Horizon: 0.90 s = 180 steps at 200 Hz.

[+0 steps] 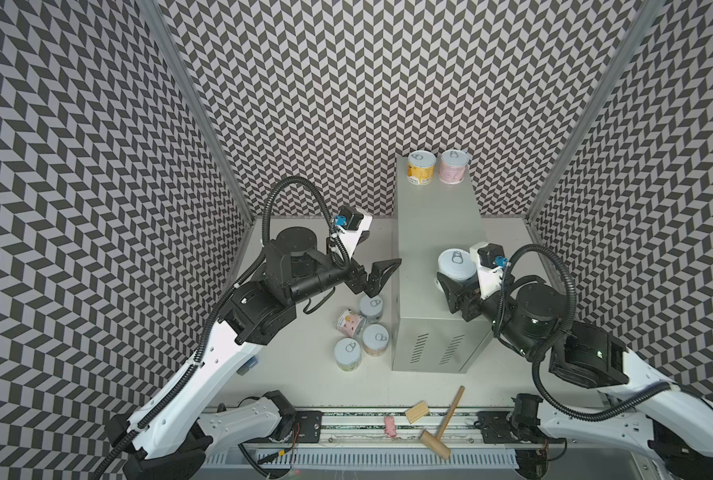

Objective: Place and organize the canned foods onto the counter
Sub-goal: 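Carry the light-blue can with the right gripper toward the yellow and pink cans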

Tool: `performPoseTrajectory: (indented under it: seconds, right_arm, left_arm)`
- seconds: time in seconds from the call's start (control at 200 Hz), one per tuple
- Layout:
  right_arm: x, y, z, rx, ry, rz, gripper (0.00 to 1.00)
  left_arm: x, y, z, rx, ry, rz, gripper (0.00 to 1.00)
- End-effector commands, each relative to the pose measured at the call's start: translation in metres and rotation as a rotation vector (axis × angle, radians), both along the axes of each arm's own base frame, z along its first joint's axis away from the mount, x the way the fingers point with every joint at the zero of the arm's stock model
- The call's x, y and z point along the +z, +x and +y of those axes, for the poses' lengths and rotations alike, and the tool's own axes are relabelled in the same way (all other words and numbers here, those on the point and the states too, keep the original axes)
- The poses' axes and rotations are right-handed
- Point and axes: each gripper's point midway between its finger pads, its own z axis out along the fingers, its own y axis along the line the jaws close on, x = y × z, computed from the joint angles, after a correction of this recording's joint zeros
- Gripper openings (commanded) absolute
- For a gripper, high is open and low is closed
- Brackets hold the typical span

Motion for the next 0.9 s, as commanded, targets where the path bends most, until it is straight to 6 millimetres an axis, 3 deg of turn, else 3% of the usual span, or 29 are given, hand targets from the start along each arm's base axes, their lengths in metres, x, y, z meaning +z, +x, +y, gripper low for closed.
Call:
performPoseTrajectory:
  seconds: [0.0,0.215,0.27,0.391,0.456,0.586,0.896]
  right_arm:
    - [0.03,-0.001,-0.008,0.014,0.137,0.003,0.67]
    - [0.039,0.003,-0.018,0.016,0.22,0.024,0.62]
    - [0.041,0.005,-0.022,0.011,0.24,0.027,0.61]
    - [0.044,0.01,-0.028,0.008,0.277,0.037,0.59]
    - [0.046,0.011,-0.032,0.009,0.295,0.041,0.59]
    - [0.048,0.013,-0.039,0.011,0.325,0.051,0.58]
    - [0.045,0.015,-0.051,-0.01,0.341,0.063,0.57]
  left_arm:
    - [0.032,-0.016,-0.001,-0.057,-0.076,-0.085,0.0]
    - [0.032,-0.019,-0.004,-0.079,-0.078,-0.085,0.0]
    - [0.032,-0.02,-0.004,-0.087,-0.08,-0.084,0.06]
    - [0.036,-0.023,-0.005,-0.099,-0.091,-0.085,0.39]
    - [0.038,-0.023,-0.006,-0.101,-0.097,-0.088,0.62]
    - [0.044,-0.026,-0.006,-0.113,-0.117,-0.097,0.87]
    - [0.046,-0.028,-0.016,-0.169,-0.141,-0.091,0.92]
